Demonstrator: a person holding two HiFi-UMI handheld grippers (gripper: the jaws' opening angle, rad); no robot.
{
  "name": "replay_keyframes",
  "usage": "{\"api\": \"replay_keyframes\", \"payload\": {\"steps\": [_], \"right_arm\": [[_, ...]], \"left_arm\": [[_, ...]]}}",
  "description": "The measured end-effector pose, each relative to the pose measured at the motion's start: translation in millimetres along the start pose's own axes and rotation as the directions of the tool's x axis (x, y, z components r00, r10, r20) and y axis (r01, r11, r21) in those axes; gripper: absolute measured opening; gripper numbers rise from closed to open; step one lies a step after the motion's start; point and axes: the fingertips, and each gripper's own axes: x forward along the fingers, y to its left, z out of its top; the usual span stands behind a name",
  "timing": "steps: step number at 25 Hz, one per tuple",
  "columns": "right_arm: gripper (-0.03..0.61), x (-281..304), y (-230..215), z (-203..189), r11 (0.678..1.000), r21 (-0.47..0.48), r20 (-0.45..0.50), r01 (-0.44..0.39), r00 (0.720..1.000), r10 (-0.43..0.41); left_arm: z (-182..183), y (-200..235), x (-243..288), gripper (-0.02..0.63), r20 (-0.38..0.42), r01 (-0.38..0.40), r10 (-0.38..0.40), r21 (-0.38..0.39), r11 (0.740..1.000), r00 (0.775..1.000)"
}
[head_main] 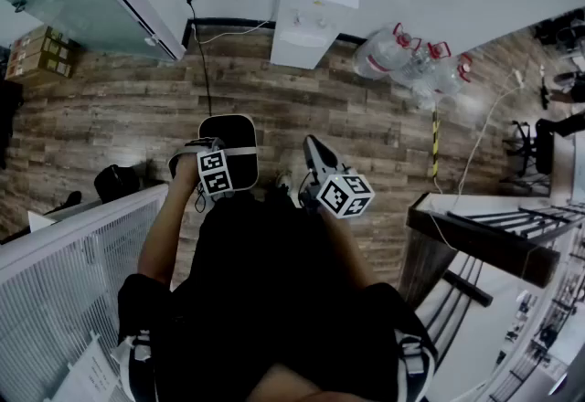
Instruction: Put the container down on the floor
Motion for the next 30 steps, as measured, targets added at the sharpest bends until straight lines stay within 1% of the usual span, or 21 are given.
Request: {"api": "replay_keyframes", "payload": {"steps": [7,15,18,24,30], "right_arm": [[0.032,1,-5,11,1.000,-0.013,0.014,-0.001,1.000,0.001],[0.032,5,-3,7,1.000,-0.011,0.003,-0.009,1.000,0.009],[0.032,8,3,6,1.000,-0.009,0.007,-0.023,1.000,0.023],[0.034,18,28,8,0.996,-0.013,0.037,-0.088,0.995,0.088],[0.034,37,45,-1,0.998,0.012,0.057,-0.064,0.996,0.063]], "left_arm": [[6,0,1,0.081,0.008,0.006,-0.006,0.007,1.000,1.000],[-1,-4,6,0.081,-0.002,0.021,-0.021,0.008,1.000,1.000],[-7,-5,7,0.081,-0.004,0.028,-0.028,0.003,1.000,1.000],[-24,-1,8,0.081,0.006,0.039,-0.039,0.016,0.999,0.999],[-49,10,14,0.081,0.026,0.061,-0.061,0.027,0.998,0.998]]}}
